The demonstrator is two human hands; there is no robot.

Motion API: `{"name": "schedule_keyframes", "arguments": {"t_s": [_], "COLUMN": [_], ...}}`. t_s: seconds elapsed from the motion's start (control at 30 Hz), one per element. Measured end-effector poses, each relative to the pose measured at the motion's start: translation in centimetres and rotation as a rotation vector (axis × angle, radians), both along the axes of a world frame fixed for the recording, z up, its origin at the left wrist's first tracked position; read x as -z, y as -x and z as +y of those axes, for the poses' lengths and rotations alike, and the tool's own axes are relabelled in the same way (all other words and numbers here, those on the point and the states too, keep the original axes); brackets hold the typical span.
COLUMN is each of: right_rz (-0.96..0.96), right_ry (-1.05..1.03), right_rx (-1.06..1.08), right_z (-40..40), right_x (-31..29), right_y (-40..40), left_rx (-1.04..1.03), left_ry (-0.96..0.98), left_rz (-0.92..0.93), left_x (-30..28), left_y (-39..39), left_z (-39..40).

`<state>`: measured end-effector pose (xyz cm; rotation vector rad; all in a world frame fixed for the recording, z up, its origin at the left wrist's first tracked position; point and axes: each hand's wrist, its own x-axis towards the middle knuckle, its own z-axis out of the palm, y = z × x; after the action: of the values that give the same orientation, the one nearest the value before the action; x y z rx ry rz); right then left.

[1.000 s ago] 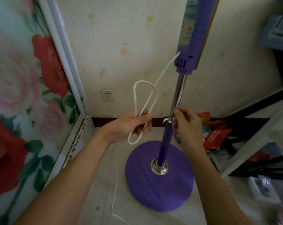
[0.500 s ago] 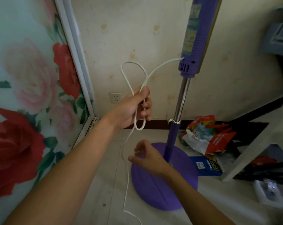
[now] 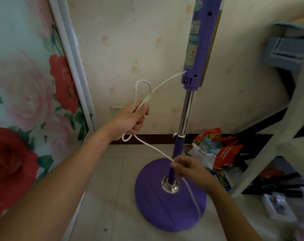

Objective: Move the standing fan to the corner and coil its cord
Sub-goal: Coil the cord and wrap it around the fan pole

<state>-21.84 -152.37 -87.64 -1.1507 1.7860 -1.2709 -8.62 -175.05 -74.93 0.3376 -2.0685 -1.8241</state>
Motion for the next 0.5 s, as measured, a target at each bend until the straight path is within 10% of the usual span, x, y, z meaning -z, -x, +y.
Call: {"name": "schedule_keyframes", "arguments": {"t_s": [0.5], "right_rz": [0.192], "right_ry": [0.59], "right_rx": [0.425], "right_z": [-2.5], "right_x": [-13.7], "right_y": [1.9], "left_rx": [0.395], "left_ry": [0.028], "left_rz": [-0.255], "left_x": [1.5], "left_y": [0.4], "left_z": [3.0]}}
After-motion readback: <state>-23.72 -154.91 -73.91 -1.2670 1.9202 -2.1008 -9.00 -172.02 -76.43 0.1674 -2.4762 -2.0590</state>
